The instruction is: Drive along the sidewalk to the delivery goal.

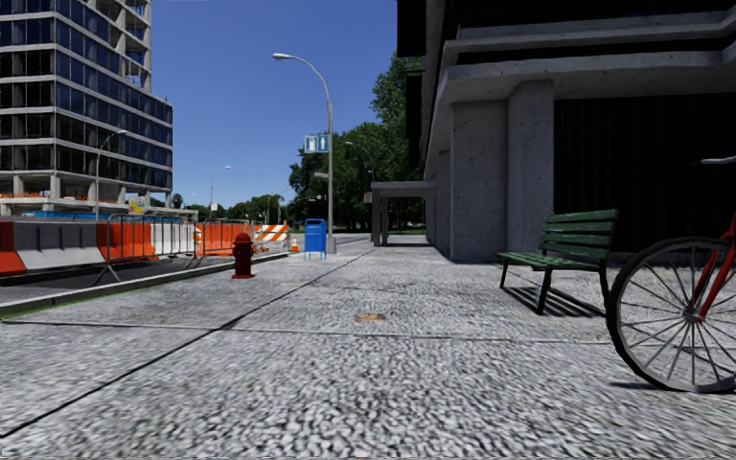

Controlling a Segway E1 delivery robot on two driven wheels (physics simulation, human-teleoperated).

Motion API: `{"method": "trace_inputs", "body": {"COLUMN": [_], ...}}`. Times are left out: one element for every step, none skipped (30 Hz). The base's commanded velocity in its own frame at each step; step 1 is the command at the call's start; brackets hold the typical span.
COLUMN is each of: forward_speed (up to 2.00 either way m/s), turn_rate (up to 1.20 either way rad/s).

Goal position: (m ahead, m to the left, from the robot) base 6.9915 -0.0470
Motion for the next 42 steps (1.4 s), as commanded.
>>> {"method": "trace_inputs", "body": {"forward_speed": [2.00,2.00,2.00,2.00,2.00,2.00,2.00,2.00,2.00,2.00,2.00,2.00,2.00,2.00,2.00,2.00,2.00,2.00,2.00,2.00,2.00,2.00,2.00,2.00,2.00,2.00,2.00,2.00,2.00,2.00,2.00,2.00,2.00,2.00,2.00,2.00,2.00,2.00,2.00,2.00,2.00,2.00], "turn_rate": [0.00,0.00,0.00,0.00,0.00,0.00,0.00,0.00,0.00,0.00,0.00,0.00,0.00,0.00,0.00,0.00,0.00,0.00,0.00,0.00,0.00,0.00,0.00,0.00,0.00,0.00,0.00,0.00,0.00,0.00,0.00,0.00,0.00,0.00,0.00,0.00,0.00,0.00,0.00,0.00,0.00,0.00]}}
